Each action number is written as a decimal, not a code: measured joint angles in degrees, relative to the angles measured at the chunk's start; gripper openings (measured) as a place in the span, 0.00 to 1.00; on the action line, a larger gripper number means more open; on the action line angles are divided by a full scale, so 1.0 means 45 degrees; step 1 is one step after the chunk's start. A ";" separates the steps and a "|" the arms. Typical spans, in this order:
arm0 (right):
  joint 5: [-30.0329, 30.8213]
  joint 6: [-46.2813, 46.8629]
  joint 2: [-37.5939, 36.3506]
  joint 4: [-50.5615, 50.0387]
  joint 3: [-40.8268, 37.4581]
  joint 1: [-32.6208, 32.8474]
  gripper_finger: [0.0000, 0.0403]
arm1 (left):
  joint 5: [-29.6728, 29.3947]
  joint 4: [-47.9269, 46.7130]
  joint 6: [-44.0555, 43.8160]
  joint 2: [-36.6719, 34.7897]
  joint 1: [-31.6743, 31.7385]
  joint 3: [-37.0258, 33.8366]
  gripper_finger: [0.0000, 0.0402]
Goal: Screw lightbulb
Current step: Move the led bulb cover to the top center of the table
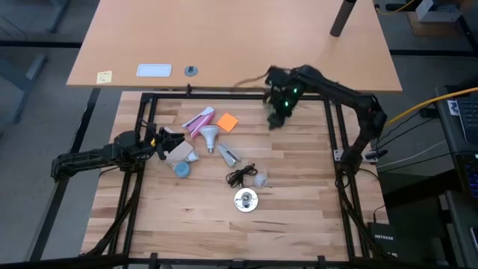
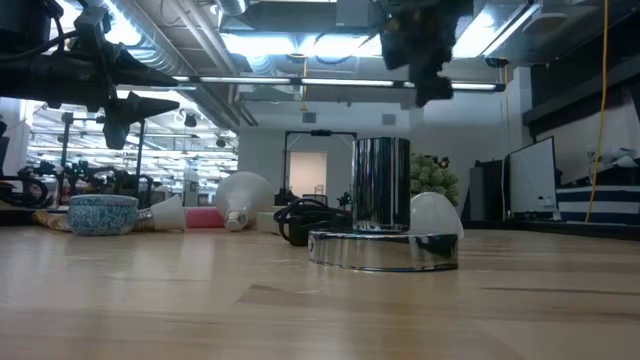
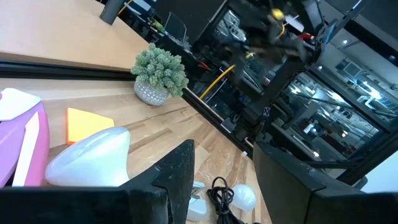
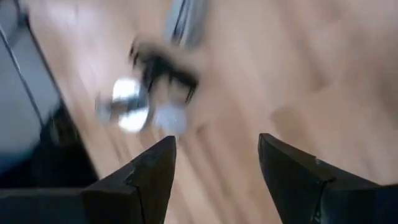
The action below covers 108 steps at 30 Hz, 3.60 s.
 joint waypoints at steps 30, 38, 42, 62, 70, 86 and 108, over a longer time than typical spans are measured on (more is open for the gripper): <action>1.3333 0.4192 0.0029 0.8207 -0.7280 1.1827 0.56 | 0.1098 -0.0180 -0.0262 0.0029 0.0000 0.0000 0.39; 1.2622 0.4759 0.0078 1.0515 -0.8874 1.1735 0.56 | 0.1098 -0.0185 -0.0291 0.0073 0.0000 0.0001 0.39; 1.3125 0.4760 0.0078 1.1658 -0.9386 1.1744 0.56 | 0.1098 -0.0185 -0.0291 0.0073 -0.0002 0.0005 0.39; 1.2770 0.4767 0.0087 1.4016 -1.0535 1.0455 0.33 | 0.1098 -0.0192 -0.0291 0.0073 0.0000 0.0003 0.39; 1.2840 0.3825 0.0087 1.3934 -1.0530 1.0462 0.03 | 0.1098 -0.0194 -0.0291 0.0073 -0.0003 0.0005 0.39; 1.4044 0.1329 0.0087 1.2620 -0.9833 0.8359 0.04 | 0.1098 -0.0194 -0.0291 0.0073 -0.0002 0.0005 0.39; 0.7964 -0.3893 0.0133 1.8265 -0.7961 0.1095 0.03 | 0.1095 -0.0194 -0.0290 0.0073 0.0000 0.0002 0.39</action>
